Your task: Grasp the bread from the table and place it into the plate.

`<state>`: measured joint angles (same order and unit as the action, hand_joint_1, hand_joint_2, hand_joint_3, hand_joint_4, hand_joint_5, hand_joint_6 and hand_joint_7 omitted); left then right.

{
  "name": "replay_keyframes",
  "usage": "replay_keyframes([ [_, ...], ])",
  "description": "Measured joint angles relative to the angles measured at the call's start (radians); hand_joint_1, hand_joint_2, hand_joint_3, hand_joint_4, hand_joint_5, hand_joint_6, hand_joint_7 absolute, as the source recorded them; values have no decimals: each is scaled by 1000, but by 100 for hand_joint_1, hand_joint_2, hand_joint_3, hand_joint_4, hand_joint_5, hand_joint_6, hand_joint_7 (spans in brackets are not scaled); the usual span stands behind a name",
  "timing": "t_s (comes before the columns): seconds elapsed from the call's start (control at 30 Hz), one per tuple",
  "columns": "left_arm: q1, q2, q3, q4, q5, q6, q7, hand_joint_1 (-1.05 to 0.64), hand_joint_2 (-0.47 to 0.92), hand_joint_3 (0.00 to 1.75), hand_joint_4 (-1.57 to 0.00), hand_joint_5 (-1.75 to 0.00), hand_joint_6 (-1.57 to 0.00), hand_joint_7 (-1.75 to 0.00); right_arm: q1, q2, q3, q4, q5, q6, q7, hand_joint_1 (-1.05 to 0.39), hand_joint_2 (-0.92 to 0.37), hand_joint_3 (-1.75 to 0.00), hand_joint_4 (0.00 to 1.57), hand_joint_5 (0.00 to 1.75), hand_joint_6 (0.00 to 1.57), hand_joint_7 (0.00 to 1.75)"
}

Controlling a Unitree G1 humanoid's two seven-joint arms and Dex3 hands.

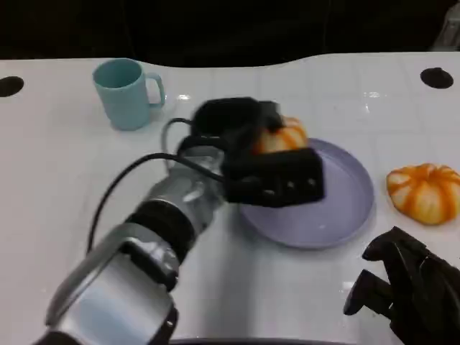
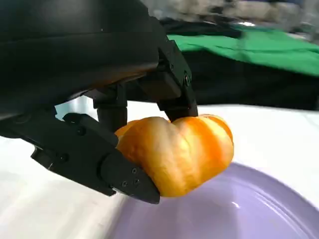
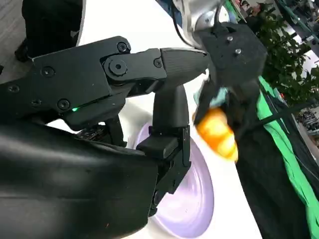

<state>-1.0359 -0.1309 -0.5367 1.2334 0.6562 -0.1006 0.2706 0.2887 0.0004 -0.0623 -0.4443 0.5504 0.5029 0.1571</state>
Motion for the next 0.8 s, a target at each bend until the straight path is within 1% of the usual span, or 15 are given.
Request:
replay_keyframes([
  [0.03,-2,-16,-7,0,1,-9,-6,-22,92,15,-85,-175,-88,-60,0,1,1,0,-1,-1,0,-49,-92,-28,61,175,51,159],
  [0.1,-5,-35,-17,1,3,-24,-9,-23,92,16,-85,-175,-89,-57,3,2,2,-1,-1,-3,0,-49,-92,-28,61,175,51,159],
  [0.13,-7,-38,-21,1,4,-30,-10,-23,92,21,-85,-175,-87,-54,5,2,1,-1,-2,-3,0,-49,-92,-28,60,175,50,159],
  [0.23,-10,-37,-30,6,8,-41,-9,-23,92,24,-83,-175,-85,-51,7,2,2,-1,-6,-3,0,-49,-92,-29,60,175,50,158],
  [0.3,-10,-36,-37,13,14,-50,-9,-23,92,26,-82,-175,-89,-59,7,3,4,-2,-12,-3,0,-48,-92,-29,60,175,50,158],
  [0.33,-10,-36,-39,16,15,-50,-10,-23,92,27,-83,-175,-84,-48,7,3,6,-3,-14,-4,0,-48,-92,-29,60,175,51,158],
  [0.37,-10,-37,-41,18,14,-50,-12,-23,92,28,-83,-175,-84,-42,8,5,7,-3,-14,-4,0,-48,-92,-29,60,175,51,158],
  [0.43,-10,-40,-42,18,14,-50,-21,-23,92,28,-84,-175,-84,-36,9,8,7,-3,-15,-5,-2,-48,-92,-29,61,175,51,157],
  [0.47,-10,-43,-43,18,14,-51,-23,-22,92,28,-84,-175,-87,-32,9,10,7,-3,-15,-5,-2,-48,-92,-30,61,175,51,157],
  [0.53,-10,-45,-46,19,14,-51,-23,-22,92,29,-81,-175,-95,-32,10,10,10,-3,-17,-6,-2,-47,-92,-30,61,175,52,157],
  [0.57,-10,-46,-48,22,15,-51,-23,-22,92,29,-80,-175,-93,-30,11,10,13,-4,-18,-8,-2,-47,-92,-30,61,175,52,157],
  [0.63,-10,-46,-55,33,21,-50,-23,-22,92,29,-79,-175,-90,-28,13,10,17,-6,-18,-9,-2,-47,-92,-30,61,175,52,157],
  [0.67,-10,-46,-59,37,26,-47,-23,-22,92,28,-79,-175,-92,-29,15,11,17,-8,-18,-9,-2,-47,-92,-30,61,175,52,157],
  [0.7,-10,-47,-61,39,33,-44,-23,-23,91,22,-80,-175,-96,-31,16,11,18,-10,-18,-9,-2,-47,-92,-30,61,175,52,157],
  [0.8,-10,-50,-72,44,43,-29,-23,-25,88,10,-79,-175,-95,-27,20,11,18,-15,-18,-9,-3,-47,-92,-29,60,175,52,157],
])
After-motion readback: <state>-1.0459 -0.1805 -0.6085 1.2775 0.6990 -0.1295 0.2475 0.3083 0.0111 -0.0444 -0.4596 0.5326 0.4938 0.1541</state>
